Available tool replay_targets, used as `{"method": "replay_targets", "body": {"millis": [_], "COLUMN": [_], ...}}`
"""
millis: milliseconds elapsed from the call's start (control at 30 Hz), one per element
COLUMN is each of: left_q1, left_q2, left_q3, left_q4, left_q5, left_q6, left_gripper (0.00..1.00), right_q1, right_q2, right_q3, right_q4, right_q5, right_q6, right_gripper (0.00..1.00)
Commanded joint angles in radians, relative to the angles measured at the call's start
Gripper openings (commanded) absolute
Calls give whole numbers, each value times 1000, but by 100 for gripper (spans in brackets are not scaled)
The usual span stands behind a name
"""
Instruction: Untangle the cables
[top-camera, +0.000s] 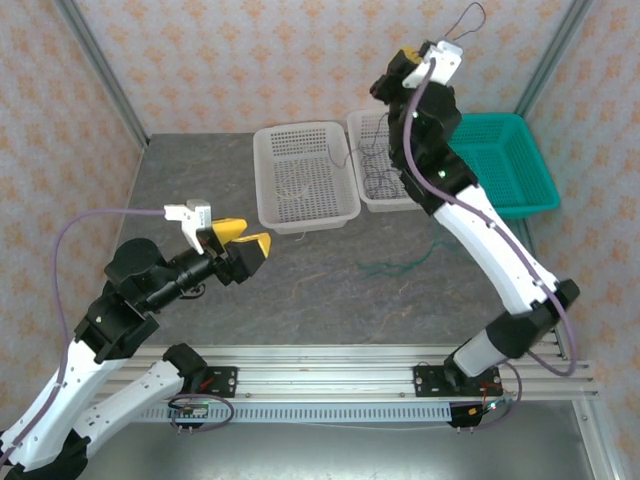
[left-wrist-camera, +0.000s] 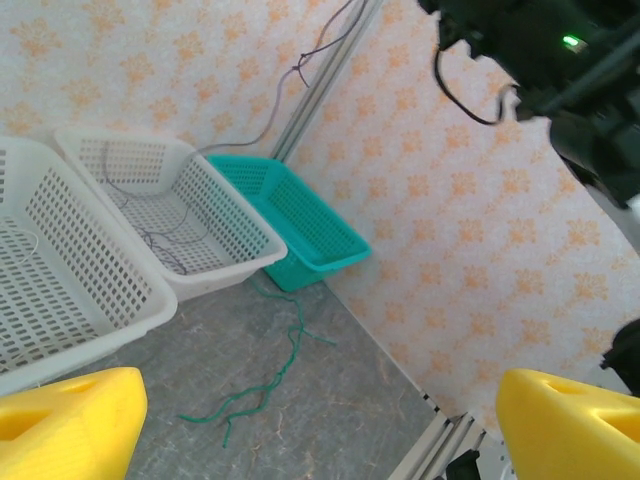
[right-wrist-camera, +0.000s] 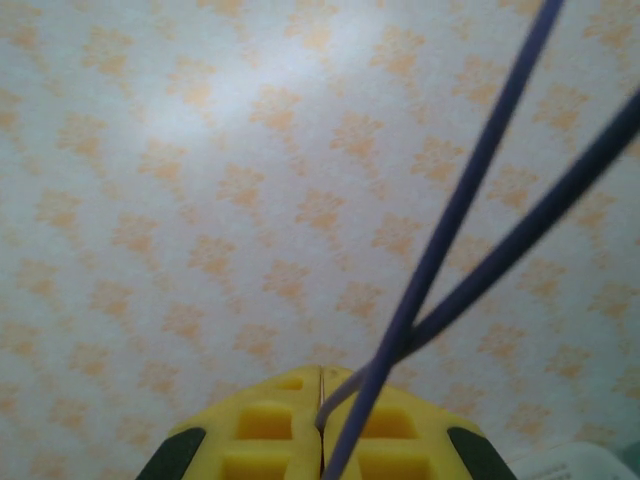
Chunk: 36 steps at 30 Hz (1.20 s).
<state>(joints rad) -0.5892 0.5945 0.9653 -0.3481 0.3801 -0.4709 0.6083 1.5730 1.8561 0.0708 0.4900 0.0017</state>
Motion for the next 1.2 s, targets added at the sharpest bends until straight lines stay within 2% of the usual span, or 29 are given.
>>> {"method": "replay_targets", "body": {"millis": [0, 133, 267, 533, 833, 933, 967, 1100, 1167], "left_q1": [-9, -9, -9, -9, -9, -9, -10, -9, -10], "left_q2": [-40, -69, -80, -88, -129, -130, -128, -127, -124], "left_q3": [-18, -39, -49, -73, -80, -76, -73, -69, -69], "left_q4": [23, 18, 9, 27, 2, -6, -8, -11, -9], "left_q5": [-30, -51, -48, -51, -80, -80, -80, -78, -78], "left_q6": [4, 6, 1, -24, -40, -40, -40, -42, -41], "left_gripper": [91, 91, 91, 91, 91, 91, 90, 91, 91], "right_q1": [-42, -90, -141, -155, -205, -218, -226, -251, -252], "right_q2": [120, 327, 598, 770, 917, 947, 953, 943, 921], "right_q3": [151, 425, 871, 881, 876, 876, 875, 879, 878], "right_q4": [-108, -237, -554, -807, -989, -1023, -1033, -1060, -1069], "right_q5": [89, 111, 116, 82, -118, -175, -211, -283, -281], "right_q6": [-28, -58, -2, 268, 414, 400, 394, 371, 341], "right_gripper": [0, 0, 0, 0, 1, 9, 17, 59, 66]}}
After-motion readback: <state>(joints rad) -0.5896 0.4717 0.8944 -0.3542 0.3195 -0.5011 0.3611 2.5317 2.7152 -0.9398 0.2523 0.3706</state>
